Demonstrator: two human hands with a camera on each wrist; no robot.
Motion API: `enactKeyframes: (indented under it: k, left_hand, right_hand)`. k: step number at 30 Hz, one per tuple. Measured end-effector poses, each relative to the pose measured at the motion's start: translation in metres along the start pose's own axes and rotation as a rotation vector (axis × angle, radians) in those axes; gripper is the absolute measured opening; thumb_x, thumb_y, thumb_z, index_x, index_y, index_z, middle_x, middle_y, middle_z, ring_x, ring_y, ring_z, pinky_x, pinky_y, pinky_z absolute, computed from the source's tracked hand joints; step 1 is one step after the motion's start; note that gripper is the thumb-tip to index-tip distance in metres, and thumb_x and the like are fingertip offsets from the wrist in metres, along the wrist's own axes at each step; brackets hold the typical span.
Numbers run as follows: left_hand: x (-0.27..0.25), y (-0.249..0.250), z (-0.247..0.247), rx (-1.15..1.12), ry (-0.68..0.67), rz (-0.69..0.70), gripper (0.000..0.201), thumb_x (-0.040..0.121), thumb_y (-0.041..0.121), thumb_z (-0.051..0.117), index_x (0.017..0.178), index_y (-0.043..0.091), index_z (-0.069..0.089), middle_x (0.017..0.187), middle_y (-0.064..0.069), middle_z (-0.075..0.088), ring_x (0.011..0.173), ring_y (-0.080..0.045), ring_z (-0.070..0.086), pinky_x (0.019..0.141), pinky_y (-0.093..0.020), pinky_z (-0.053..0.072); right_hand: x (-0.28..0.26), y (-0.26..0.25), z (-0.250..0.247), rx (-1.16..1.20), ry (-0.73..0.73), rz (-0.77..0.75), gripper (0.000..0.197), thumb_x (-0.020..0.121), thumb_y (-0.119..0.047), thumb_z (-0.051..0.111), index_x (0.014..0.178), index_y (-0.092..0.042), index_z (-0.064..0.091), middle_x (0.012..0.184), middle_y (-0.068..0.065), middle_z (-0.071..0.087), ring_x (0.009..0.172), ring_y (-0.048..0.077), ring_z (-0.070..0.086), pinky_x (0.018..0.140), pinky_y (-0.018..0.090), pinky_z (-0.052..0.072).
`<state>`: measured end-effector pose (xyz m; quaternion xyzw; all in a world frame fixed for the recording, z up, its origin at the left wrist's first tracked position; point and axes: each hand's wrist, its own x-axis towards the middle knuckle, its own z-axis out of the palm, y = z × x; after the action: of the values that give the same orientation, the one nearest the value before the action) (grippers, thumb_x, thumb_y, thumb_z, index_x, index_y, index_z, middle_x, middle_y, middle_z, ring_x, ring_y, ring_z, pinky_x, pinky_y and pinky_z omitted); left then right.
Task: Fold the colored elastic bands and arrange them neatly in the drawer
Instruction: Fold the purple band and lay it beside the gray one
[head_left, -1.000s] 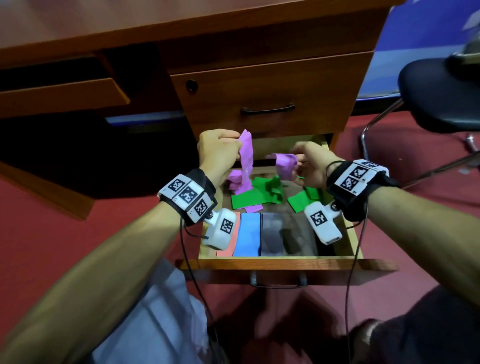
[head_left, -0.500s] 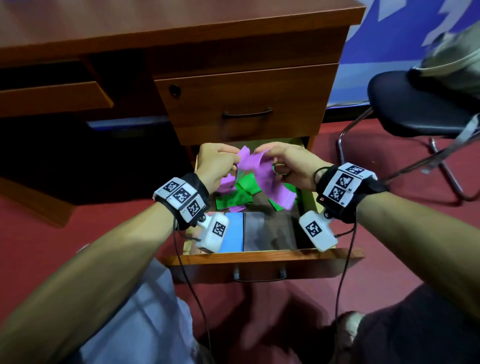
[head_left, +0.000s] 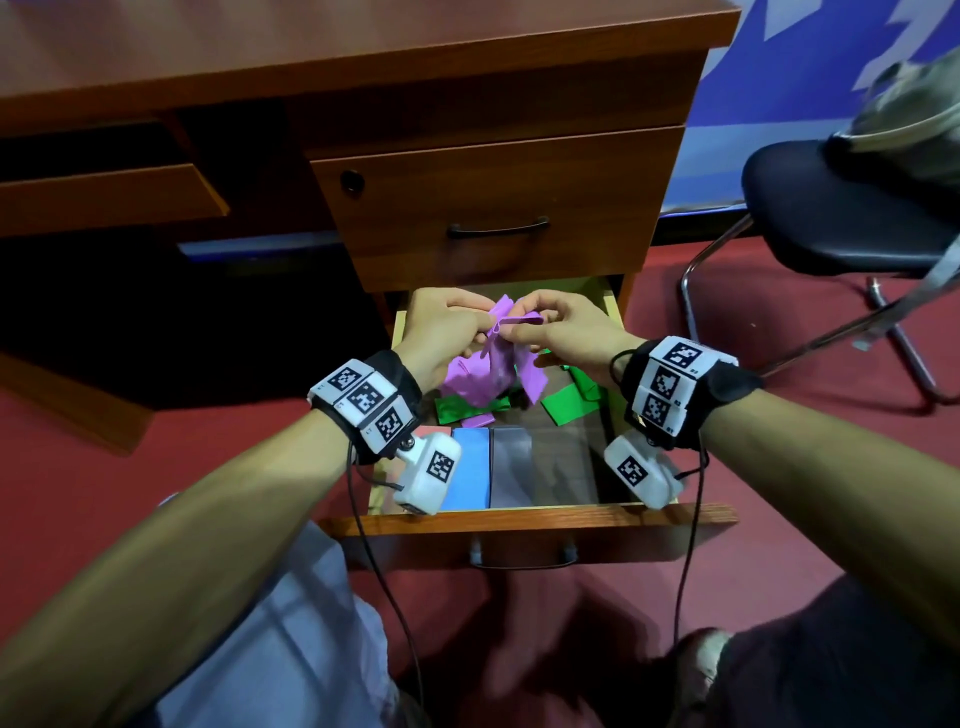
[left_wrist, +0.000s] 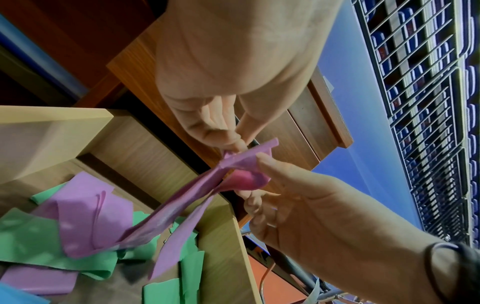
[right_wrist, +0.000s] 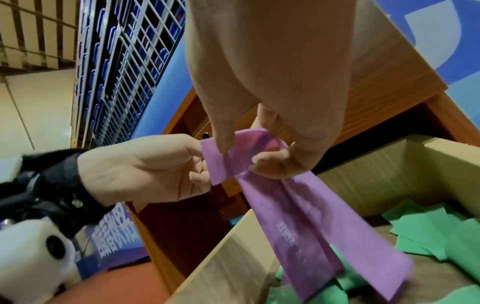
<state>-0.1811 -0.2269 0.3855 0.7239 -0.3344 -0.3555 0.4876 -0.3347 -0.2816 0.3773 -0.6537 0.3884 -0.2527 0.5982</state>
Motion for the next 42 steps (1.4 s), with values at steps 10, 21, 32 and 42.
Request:
enactKeyframes:
  k: [10,21,32,42]
  left_hand:
    - [-0.001,0.004,-0.004,-0.177,-0.001,-0.144,0.008,0.083,-0.002,0.070,0.086,0.002,0.076,0.067,-0.008,0.066,0.045,-0.009,0.053,0.043,-0.018,0.040]
    - [-0.005,0.011,-0.003,-0.445,-0.115,-0.265,0.004,0.090,-0.009,0.057,0.091,-0.007,0.060,0.086,-0.023,0.069,0.059,-0.018,0.074,0.054,-0.018,0.056]
    - [-0.005,0.003,-0.002,-0.243,-0.174,-0.374,0.013,0.084,0.002,0.073,0.076,0.008,0.064,0.067,-0.004,0.053,0.038,-0.008,0.039,0.034,-0.016,0.026]
    - [-0.004,0.004,-0.001,-0.179,-0.155,-0.281,0.026,0.081,-0.002,0.078,0.105,0.006,0.077,0.088,-0.011,0.065,0.044,-0.005,0.038,0.035,-0.016,0.029]
  right_hand:
    - [0.007,-0.003,-0.011,-0.085,0.183,-0.061,0.010,0.099,-0.006,0.056,0.097,-0.015,0.059,0.072,0.002,0.058,0.042,0.009,0.050,0.042,0.021,0.039]
    - [0.004,-0.003,-0.007,-0.045,0.161,-0.060,0.018,0.099,-0.014,0.059,0.081,-0.012,0.059,0.056,-0.004,0.055,0.039,0.007,0.051,0.044,0.025,0.045]
    - [0.007,0.007,-0.009,-0.072,0.107,0.035,0.024,0.102,-0.017,0.056,0.078,-0.016,0.054,0.066,0.000,0.053,0.049,0.009,0.048,0.040,0.021,0.040]
    - [0.009,0.011,-0.010,-0.117,0.087,-0.022,0.024,0.102,-0.019,0.057,0.078,-0.016,0.056,0.060,-0.006,0.052,0.042,-0.001,0.046,0.043,0.019,0.041]
